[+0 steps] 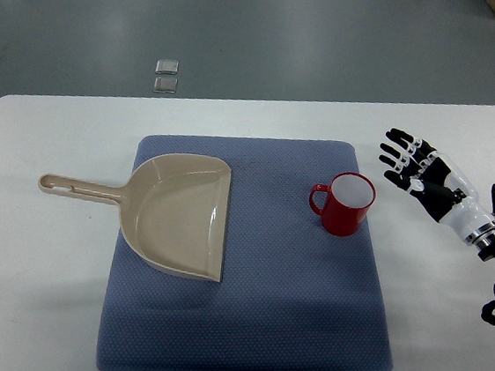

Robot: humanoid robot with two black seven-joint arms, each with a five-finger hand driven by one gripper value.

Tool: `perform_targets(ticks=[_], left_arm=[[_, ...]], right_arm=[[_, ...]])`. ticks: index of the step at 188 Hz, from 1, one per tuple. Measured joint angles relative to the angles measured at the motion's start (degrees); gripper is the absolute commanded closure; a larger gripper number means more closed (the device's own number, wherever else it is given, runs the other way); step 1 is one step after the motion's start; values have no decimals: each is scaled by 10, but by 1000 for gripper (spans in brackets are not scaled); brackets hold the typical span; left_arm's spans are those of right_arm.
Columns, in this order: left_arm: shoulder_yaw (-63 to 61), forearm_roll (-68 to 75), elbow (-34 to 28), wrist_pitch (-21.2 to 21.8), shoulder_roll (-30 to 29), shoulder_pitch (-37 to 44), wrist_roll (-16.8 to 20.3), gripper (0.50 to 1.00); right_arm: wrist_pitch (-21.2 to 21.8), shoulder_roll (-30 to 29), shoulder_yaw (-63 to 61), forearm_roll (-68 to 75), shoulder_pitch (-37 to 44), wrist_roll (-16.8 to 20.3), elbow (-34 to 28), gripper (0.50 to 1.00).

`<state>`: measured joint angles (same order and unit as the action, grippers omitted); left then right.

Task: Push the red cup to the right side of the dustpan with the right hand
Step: 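Move the right hand toward the red mug's side farthest from the dustpan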

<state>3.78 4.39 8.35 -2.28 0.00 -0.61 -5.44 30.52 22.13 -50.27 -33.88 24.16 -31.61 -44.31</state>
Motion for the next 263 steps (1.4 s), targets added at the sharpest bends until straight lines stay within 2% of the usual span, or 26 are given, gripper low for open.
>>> perform_targets(ticks=[64,263], left_arm=[[0,0,0,0,0,0,0,500],[0,0,0,0,0,0,0,500]], right_arm=[[-3,-4,1,-69,-4,-28,-1,579],[-10,-11,10,-132,-9,-34,-3,579]])
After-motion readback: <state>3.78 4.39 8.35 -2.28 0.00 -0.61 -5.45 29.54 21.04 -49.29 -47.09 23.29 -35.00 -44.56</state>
